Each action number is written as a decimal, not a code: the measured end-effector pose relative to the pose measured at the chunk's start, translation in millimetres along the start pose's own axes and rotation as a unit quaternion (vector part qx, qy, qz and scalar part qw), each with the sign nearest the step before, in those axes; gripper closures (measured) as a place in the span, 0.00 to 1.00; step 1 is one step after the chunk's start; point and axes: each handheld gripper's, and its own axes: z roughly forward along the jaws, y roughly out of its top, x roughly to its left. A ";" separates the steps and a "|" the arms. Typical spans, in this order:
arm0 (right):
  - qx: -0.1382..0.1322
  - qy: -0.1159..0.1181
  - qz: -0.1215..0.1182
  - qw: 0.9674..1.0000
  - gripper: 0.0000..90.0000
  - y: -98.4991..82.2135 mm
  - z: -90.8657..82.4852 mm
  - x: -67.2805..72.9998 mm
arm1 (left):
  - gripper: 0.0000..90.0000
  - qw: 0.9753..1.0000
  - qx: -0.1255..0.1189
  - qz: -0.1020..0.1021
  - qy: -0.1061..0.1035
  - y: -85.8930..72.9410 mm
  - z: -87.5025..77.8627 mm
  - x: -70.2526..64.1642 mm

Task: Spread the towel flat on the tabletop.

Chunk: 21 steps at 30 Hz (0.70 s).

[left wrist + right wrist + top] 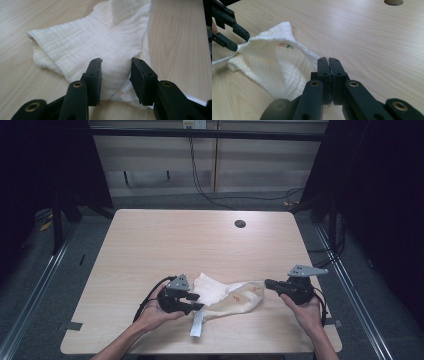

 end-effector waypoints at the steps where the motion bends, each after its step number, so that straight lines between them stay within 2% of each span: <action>1: 0.001 0.000 -0.002 1.000 0.98 0.0 0.3 -0.3 | 0.66 1.000 0.002 0.002 0.003 -1.6 -0.5 0.4; 3: 0.000 -0.001 0.000 1.000 0.98 -0.1 0.6 -1.0 | 0.66 1.000 0.002 -0.003 -0.005 -6.1 -0.9 2.3; 4: -0.001 0.000 0.001 1.000 0.98 -0.1 0.8 -1.3 | 0.65 1.000 0.004 -0.001 0.000 -8.5 0.3 2.3; 6: 0.000 -0.002 0.002 1.000 0.98 -0.2 1.2 -1.5 | 0.62 1.000 0.020 0.002 -0.002 -11.1 3.1 3.0; 7: 0.000 -0.002 0.002 1.000 0.98 -0.4 1.3 -1.8 | 0.62 1.000 0.012 -0.001 0.000 -11.7 6.0 1.3; 10: 0.004 0.000 0.001 1.000 0.98 -0.3 3.4 -1.7 | 0.62 1.000 0.019 0.011 0.003 -8.4 9.4 -4.6; 11: 0.004 0.000 0.001 1.000 0.98 -0.3 3.4 -1.7 | 0.62 1.000 0.015 0.015 0.006 -8.3 12.1 -5.6; 12: 0.005 0.000 0.002 1.000 0.98 -0.2 3.8 -1.6 | 0.64 1.000 0.017 0.016 0.008 -7.0 13.0 -5.9; 13: 0.006 0.001 0.000 1.000 0.98 -0.5 4.9 -1.7 | 0.77 1.000 0.019 0.021 0.005 -6.0 14.3 -5.6; 14: 0.006 0.001 0.000 1.000 0.98 -0.5 4.9 -1.7 | 0.77 0.999 0.024 0.028 0.005 -5.3 15.3 -5.7; 15: 0.007 0.003 -0.001 1.000 0.98 -0.7 5.4 -1.8 | 0.84 0.999 0.020 0.027 0.003 -5.2 15.7 -6.0; 16: 0.009 0.003 0.001 1.000 0.98 -0.9 5.9 -0.8 | 0.90 1.000 0.014 0.020 0.000 -4.9 15.3 -6.2; 17: 0.009 0.003 0.000 1.000 0.98 -1.2 6.3 -0.4 | 0.93 1.000 0.018 0.021 -0.009 -4.5 12.9 -4.1; 18: 0.010 0.005 -0.003 1.000 0.98 -1.3 6.4 -0.1 | 0.95 1.000 0.008 0.010 -0.007 -4.7 10.9 -3.4; 20: 0.008 0.005 -0.003 1.000 0.98 -1.0 6.1 0.2 | 0.96 1.000 -0.007 -0.008 -0.016 -4.1 4.6 1.6; 21: 0.008 0.007 -0.005 1.000 0.98 -0.7 6.0 -0.3 | 0.96 1.000 -0.014 -0.014 -0.013 -4.1 1.4 3.7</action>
